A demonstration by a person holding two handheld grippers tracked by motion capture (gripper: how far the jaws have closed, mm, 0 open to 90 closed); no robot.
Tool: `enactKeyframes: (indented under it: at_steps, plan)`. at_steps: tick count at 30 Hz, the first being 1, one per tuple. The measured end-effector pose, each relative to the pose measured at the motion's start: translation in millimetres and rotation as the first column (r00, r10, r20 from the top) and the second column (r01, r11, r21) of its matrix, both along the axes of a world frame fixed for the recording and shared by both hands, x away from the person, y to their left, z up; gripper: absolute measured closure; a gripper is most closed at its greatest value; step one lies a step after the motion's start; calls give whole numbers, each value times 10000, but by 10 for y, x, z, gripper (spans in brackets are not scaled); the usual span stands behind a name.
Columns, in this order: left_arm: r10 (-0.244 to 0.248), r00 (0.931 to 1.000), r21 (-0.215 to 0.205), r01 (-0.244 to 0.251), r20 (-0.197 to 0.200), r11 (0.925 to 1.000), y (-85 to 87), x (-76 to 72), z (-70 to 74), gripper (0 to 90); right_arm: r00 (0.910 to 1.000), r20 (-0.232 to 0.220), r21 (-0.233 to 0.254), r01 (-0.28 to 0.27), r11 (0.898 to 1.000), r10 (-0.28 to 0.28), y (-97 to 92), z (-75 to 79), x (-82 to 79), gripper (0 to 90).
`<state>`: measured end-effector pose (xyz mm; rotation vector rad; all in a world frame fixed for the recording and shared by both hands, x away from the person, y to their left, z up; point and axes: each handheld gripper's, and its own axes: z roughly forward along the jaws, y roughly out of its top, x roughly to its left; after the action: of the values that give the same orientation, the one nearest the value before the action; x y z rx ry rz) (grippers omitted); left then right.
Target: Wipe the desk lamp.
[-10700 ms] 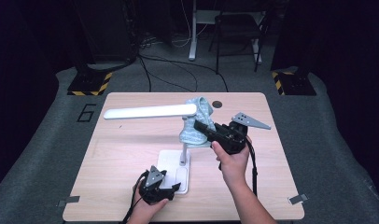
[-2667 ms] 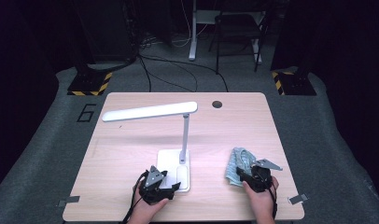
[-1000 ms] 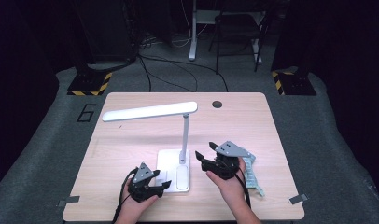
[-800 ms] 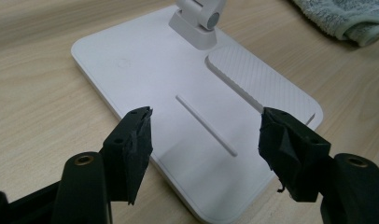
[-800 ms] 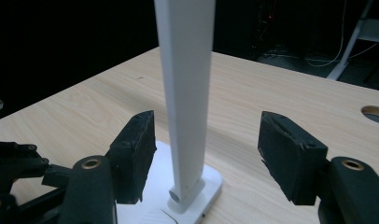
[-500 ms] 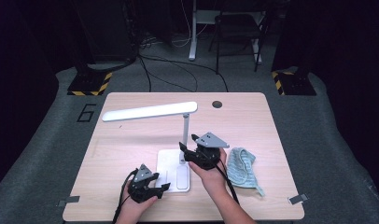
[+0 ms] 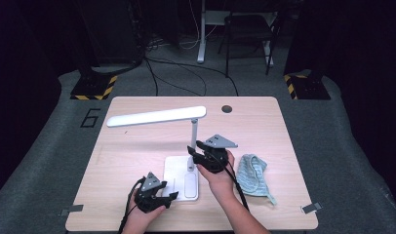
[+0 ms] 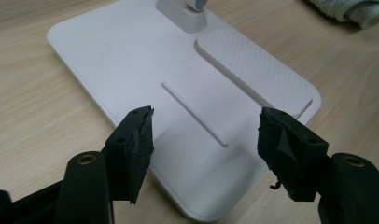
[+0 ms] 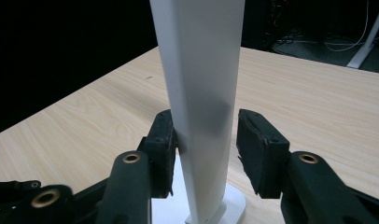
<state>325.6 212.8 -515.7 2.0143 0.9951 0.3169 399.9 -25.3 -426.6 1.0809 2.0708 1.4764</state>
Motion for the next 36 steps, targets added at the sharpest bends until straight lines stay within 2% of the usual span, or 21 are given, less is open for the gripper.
enactKeyframes:
  at_steps: [1,2,3,4,5,8,10,14,15,16,20,22,24,26,28,29,33,35,36]
  plan:
    - [33,10000,41,-33,49,10000,10,4,0,351,9999,140,-113,-32,9999,34,20,9,7,608]
    - [32,10000,35,-32,-79,10000,15,2,6,351,9999,140,-113,-32,9999,34,20,9,7,608]
    - [248,9997,100,-249,82,9996,7,-6,-4,348,9999,168,-236,-22,9997,26,35,23,16,617]
    - [248,9997,100,-249,82,9996,7,-6,-4,344,9999,168,-236,-22,9997,26,35,23,16,617]
    - [381,9993,149,-381,-13,9992,6,-13,-7,344,9998,213,-239,-41,9997,46,35,21,22,618]
    - [275,9992,276,-267,-287,9993,34,-1,-22,345,9997,190,-207,-156,9997,160,21,19,44,634]
    - [258,9983,-21,-260,-531,9997,23,1,-44,350,9996,128,-186,-232,9996,234,14,25,65,651]
    - [-245,9983,-71,241,-534,9997,-57,-33,-54,367,9993,-162,14,-340,9994,340,-3,35,106,686]
    - [-517,9970,9,519,-571,9987,-75,-43,-48,367,9992,-148,80,-368,9993,369,-7,34,122,692]
    - [-768,9963,188,776,-388,9968,-82,-39,-47,360,9990,-221,127,-392,9992,395,-11,37,133,699]
    - [-1052,9941,183,1057,-271,9942,-130,-52,-55,360,9985,-399,245,-361,9990,371,-13,41,169,720]
    - [-1270,9916,205,1275,-236,9916,-152,-54,-56,354,9985,-351,160,-407,9990,412,-6,48,188,729]
    - [-1236,9923,192,1237,-80,9921,-170,-52,-58,348,9983,-364,160,-444,9989,449,-1,51,202,731]
    - [-1307,9908,53,1310,-353,9914,-171,-52,-47,345,9977,-459,236,-482,9986,492,0,53,220,731]
    - [-1417,9897,88,1419,-191,9898,-173,-35,-48,345,9973,-508,356,-506,9981,524,4,46,235,731]
    - [-1305,9914,-16,1305,-88,9914,-196,-44,-59,343,9968,-538,469,-574,9972,599,7,38,257,730]
    - [-1379,9903,-42,1378,-190,9904,-227,-62,-62,331,9966,-603,665,-530,9964,570,17,28,277,728]
    - [-1443,9895,51,1443,-6,9895,-239,-46,-64,328,9964,-694,805,-433,9958,489,15,21,281,725]
    - [-1466,9890,-142,1464,-199,9891,-244,-47,-63,328,9962,-694,819,-476,9955,534,11,18,290,725]
